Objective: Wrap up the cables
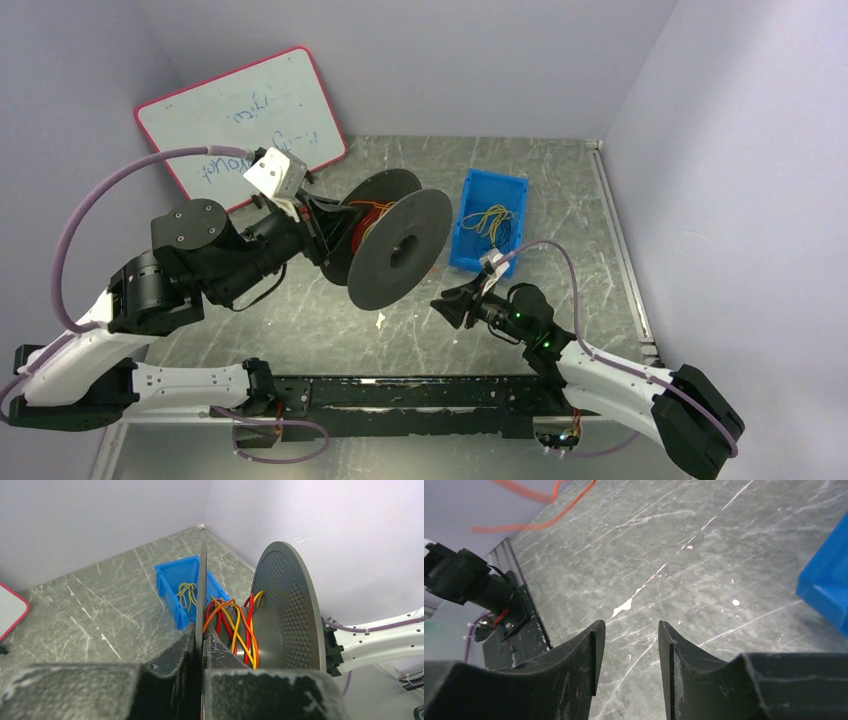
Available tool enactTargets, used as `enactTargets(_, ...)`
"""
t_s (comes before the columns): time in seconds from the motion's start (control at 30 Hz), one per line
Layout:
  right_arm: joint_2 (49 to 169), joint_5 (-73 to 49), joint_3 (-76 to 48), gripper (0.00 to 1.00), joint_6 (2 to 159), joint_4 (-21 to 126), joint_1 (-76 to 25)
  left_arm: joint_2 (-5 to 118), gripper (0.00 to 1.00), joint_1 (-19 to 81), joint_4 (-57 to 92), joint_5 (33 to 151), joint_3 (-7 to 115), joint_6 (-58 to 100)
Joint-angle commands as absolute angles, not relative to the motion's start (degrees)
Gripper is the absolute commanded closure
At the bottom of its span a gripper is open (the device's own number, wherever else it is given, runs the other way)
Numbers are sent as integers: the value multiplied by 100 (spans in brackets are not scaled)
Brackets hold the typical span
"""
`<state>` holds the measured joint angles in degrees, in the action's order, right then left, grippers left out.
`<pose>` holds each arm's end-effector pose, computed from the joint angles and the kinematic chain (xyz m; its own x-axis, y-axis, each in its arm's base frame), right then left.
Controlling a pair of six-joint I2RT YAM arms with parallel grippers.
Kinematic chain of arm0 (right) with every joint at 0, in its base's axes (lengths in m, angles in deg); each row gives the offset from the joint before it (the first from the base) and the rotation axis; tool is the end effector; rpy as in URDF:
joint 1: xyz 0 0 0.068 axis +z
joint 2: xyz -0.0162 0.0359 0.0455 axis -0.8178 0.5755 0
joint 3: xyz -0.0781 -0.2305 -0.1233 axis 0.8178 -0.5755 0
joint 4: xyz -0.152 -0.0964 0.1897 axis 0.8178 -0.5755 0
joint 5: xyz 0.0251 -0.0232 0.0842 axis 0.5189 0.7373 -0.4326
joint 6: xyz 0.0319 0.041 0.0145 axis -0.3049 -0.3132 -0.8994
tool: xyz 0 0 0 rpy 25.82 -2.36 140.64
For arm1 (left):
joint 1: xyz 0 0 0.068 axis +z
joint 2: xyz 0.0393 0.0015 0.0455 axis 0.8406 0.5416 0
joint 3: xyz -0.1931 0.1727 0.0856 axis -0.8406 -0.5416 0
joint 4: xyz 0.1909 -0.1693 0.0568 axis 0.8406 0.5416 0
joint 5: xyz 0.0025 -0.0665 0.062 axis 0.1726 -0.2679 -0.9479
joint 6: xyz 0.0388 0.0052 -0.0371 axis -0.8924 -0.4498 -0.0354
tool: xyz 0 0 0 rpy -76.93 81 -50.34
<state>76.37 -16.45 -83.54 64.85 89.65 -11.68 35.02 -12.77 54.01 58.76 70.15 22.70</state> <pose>0.1221 0.1252 0.1791 -0.3832 0.1498 -0.9114 -0.7344 0.5490 0.3990 0.0617 -0.1257 0.5143 -0.1611 -0.1539 -0.9749 0.6900 0.6887 -0.2227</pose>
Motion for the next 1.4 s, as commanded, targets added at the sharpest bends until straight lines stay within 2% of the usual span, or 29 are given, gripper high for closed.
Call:
enactTargets(0.0,7592,-1703,-8562,52,5725,9439,-1193,3541,93,-1311,4691,5823,7311,2223)
enactTargets(0.13,7570,-1688,-8494,44,5169,9480,-1194,3580,93,-1311,4667,5718,7307,2194)
enactTargets(0.27,7676,-1688,-8437,40,4525,9782,-1192,3638,93,-1306,4600,5605,7315,2152)
enactTargets(0.47,7837,-1568,-8550,40,3514,10522,-1157,3779,93,-1311,4512,5625,7377,2102)
enactTargets(1.03,9209,-780,-8374,39,2406,11827,-525,3993,93,-1311,4312,5714,7350,2016)
enactTargets(1.23,9714,-589,-8401,56,2251,12290,-395,4065,93,-1311,4246,5790,7368,2012)
enactTargets(1.37,10072,-592,-8397,60,2120,12680,-386,4076,93,-1311,4218,5809,7353,2010)
